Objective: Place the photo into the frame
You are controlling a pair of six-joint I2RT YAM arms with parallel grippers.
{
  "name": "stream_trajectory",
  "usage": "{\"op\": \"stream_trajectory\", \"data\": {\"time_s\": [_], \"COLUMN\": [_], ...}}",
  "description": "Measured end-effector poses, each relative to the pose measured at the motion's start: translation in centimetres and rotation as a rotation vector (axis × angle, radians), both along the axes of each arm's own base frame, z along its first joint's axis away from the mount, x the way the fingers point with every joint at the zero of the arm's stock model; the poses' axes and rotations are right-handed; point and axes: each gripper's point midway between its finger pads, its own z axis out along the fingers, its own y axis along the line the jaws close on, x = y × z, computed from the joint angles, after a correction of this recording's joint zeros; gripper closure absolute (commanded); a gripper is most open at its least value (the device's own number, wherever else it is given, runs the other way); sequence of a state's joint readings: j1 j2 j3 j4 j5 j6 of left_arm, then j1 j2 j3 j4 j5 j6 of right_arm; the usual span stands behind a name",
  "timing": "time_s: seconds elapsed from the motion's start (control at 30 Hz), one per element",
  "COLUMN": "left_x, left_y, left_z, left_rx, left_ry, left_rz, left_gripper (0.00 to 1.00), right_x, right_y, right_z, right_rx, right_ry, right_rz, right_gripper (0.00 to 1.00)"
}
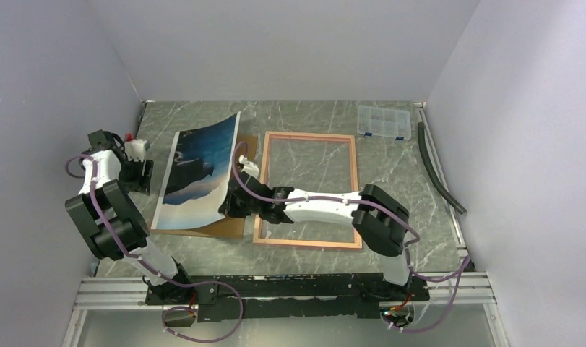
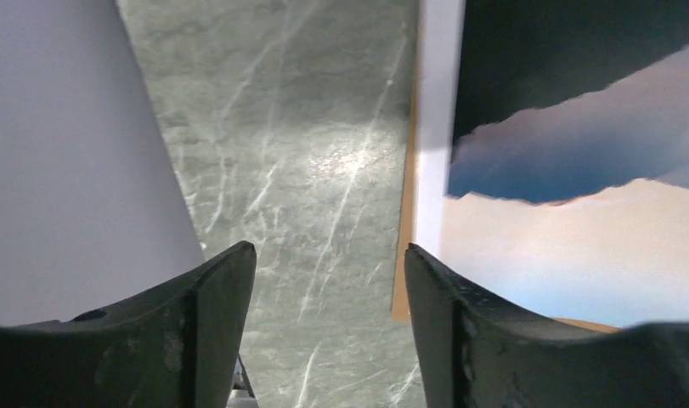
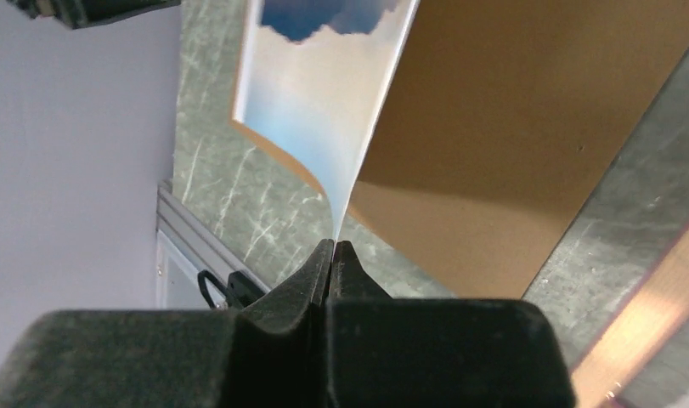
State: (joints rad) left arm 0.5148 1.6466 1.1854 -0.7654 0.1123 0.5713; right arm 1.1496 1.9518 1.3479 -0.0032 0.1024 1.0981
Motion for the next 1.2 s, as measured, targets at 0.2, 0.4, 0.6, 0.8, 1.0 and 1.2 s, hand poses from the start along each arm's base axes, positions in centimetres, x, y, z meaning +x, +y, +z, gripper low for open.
{"op": "stream_trajectory", "data": {"time_s": [0.2,0.4,0.6,0.8,1.0,1.2], "left_x": [1.0,0.7,-0.3,-0.4,-0.6,-0.9], "left_y": [0.0,-0.9,-1.7,-1.9,-2.3,-2.6], "left_z": [3.1,3.5,2.1,1.9,1.5,1.2], "left_rx": [-0.025,-0.061,-0.093,-0.104,-0.118,-0.126], "left_ry": [-0.066,-0.075,-0.041,-0.04,-0.031,-0.022], "left_rz": [0.018,0.02,0.021,0.019,0.016,0.015], "left_gripper": [0.12,0.11,0.11,0.12,0.13,0.13], "right_x": [1.7,2.4,0.1,-1.7,-3.5,-5.2], "right_y": [-1.4,-7.3,-10.8,-10.1,-9.9,-10.0], "right_z": [9.3,22.3,28.3,20.8,10.5,9.4], "right_rx": [-0.097,-0.225,-0.478,-0.871,-1.236,-1.307], "right_ry": [-0.248,-0.53,-0.713,-0.758,-0.732,-0.766], "right_rz": [0.068,0.027,0.035,0.2,0.431,0.548], "right_gripper": [1.0,1.0,1.0,1.0,1.0,1.0]}}
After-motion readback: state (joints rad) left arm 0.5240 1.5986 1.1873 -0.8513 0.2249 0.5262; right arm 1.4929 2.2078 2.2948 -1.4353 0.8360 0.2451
